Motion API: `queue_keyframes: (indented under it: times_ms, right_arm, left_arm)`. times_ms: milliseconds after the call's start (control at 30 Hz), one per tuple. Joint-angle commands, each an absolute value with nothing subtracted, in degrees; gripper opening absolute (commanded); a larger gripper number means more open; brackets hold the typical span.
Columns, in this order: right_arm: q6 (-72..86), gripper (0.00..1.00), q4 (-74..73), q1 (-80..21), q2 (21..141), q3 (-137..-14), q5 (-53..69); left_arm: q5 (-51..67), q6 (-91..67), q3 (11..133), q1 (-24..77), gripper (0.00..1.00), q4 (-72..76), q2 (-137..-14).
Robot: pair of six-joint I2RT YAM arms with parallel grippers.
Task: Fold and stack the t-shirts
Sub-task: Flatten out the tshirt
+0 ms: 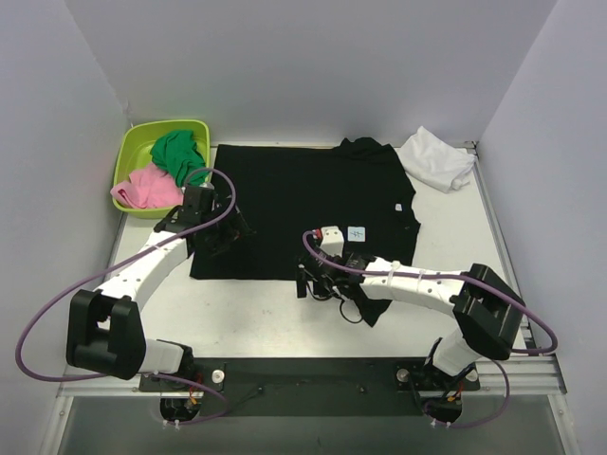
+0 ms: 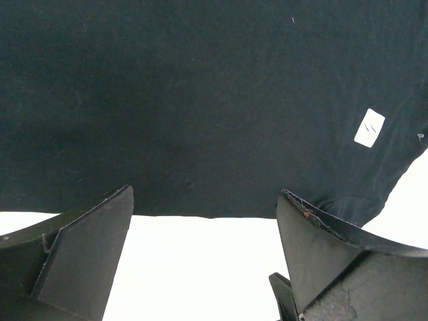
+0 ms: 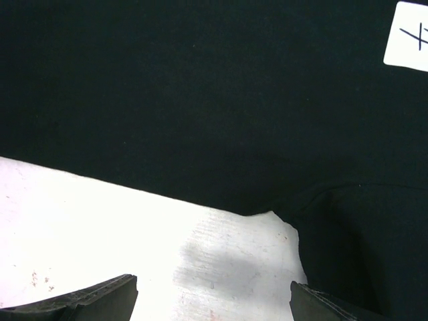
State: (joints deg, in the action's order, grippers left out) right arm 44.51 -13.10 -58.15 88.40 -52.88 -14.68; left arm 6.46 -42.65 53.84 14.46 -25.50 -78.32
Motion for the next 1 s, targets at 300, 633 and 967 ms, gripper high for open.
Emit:
queue_keyframes:
  times_ms: [300, 633, 967]
  right_arm:
    - [45.2, 1.00, -8.7, -54.7, 86.6, -47.7, -14.7]
    - [46.2, 1.00, -6.7, -54.4, 87.2, -44.7, -13.3]
    - [48.5, 1.00, -2.2, -56.2, 89.9, -41.7, -10.2]
  left_arm:
    - [7.8, -41.0, 53.2, 12.7, 0.98, -24.3, -76.0]
    - [8.0, -41.1, 52.8, 12.7, 0.97, -24.2, -75.9]
    - [7.7, -41.1, 52.2, 12.5, 0.97, -24.3, -75.1]
